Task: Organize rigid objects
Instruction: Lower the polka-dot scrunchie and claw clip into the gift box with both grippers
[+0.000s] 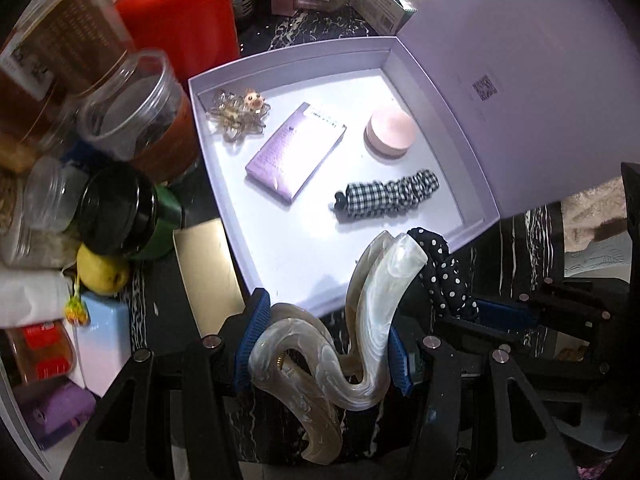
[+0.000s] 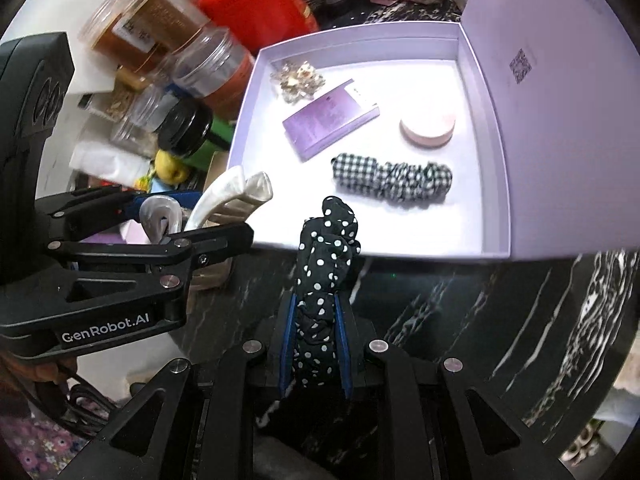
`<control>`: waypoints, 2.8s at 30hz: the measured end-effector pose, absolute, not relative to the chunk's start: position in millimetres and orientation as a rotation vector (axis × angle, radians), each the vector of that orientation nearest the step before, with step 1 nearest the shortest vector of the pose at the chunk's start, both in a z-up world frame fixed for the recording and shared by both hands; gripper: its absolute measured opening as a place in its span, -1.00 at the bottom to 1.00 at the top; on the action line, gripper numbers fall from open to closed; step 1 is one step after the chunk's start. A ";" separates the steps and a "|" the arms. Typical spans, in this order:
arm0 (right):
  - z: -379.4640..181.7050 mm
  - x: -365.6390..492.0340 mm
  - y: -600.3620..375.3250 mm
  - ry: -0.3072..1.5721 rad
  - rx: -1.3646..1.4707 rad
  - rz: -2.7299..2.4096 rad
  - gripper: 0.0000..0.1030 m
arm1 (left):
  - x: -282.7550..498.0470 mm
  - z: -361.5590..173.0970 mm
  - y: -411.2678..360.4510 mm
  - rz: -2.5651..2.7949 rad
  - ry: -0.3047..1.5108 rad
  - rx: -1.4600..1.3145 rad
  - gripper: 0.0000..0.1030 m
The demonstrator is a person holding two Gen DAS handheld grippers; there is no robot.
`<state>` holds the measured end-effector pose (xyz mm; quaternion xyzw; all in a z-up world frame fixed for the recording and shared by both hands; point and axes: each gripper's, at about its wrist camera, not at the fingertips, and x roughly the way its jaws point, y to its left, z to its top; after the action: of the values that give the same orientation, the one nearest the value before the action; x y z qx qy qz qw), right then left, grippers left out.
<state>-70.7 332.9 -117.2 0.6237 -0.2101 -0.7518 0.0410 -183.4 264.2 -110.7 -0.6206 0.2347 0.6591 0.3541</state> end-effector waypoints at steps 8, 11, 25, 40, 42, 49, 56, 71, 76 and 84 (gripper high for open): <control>-119.6 -97.7 346.0 -0.653 1.900 -2.334 -0.64 | -203.4 -111.3 282.2 1.693 0.627 -1.585 0.03; -119.0 -106.9 349.7 -0.659 1.893 -2.350 -0.64 | -211.7 -111.3 287.6 1.697 0.624 -1.578 0.03; -119.6 -136.6 372.4 -0.653 1.888 -2.427 -0.64 | -240.7 -118.6 313.0 1.699 0.622 -1.548 0.03; -134.7 -161.9 392.7 -0.644 1.901 -2.459 -0.64 | -258.1 -134.8 332.7 1.720 0.655 -1.516 0.03; -137.7 -163.7 393.3 -0.639 1.903 -2.456 -0.64 | -259.9 -138.6 334.2 1.717 0.653 -1.524 0.03; -145.9 -169.2 396.5 -0.632 1.911 -2.463 -0.64 | -262.4 -152.8 339.0 1.708 0.662 -1.544 0.03; -152.8 -174.4 400.2 -0.650 1.911 -2.467 -0.64 | -267.3 -166.4 342.1 1.708 0.637 -1.579 0.03; -168.2 -184.6 400.0 -0.653 1.929 -2.447 -0.60 | -279.5 -177.0 349.0 1.718 0.589 -1.602 0.04; -168.5 -186.4 400.7 -0.667 1.903 -2.460 -0.60 | -278.2 -177.0 350.7 1.723 0.605 -1.580 0.04; -167.9 -187.9 398.8 -0.651 1.921 -2.457 -0.60 | -273.9 -174.6 349.8 1.738 0.620 -1.566 0.04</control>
<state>-187.9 398.8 -167.9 0.6028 -0.2042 -0.7710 -0.0220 -273.9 349.8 -174.6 -0.6056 0.2399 0.6717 0.3529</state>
